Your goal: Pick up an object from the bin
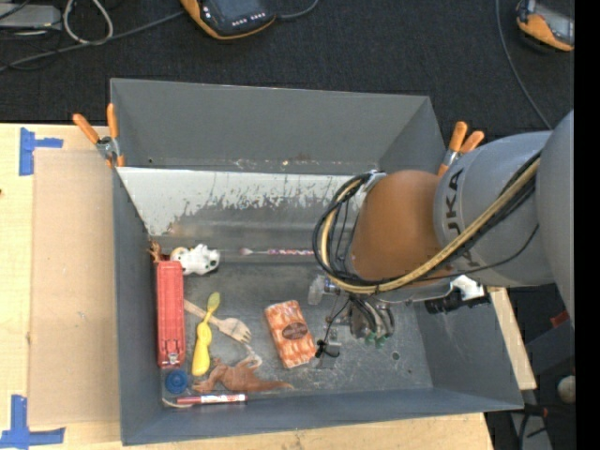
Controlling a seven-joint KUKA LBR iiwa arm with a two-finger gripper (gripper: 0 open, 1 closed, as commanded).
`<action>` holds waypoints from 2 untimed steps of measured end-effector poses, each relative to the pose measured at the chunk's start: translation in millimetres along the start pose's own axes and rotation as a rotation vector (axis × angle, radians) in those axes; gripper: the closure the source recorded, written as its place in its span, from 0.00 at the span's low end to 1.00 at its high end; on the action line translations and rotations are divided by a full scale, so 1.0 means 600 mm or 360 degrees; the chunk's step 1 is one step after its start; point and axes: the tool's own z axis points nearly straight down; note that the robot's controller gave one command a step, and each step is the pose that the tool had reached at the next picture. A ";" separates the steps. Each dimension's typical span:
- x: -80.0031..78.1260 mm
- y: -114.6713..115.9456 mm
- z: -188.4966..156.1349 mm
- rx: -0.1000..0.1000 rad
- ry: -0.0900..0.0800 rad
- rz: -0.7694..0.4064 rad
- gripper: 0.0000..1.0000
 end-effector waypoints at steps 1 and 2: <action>0.032 0.029 0.017 -0.0002 0.0010 -0.0294 0.00; 0.028 0.022 0.057 -0.0002 0.0005 0.0124 0.00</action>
Offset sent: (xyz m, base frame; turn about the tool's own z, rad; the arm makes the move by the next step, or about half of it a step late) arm -0.0126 0.0123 -0.0473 0.1996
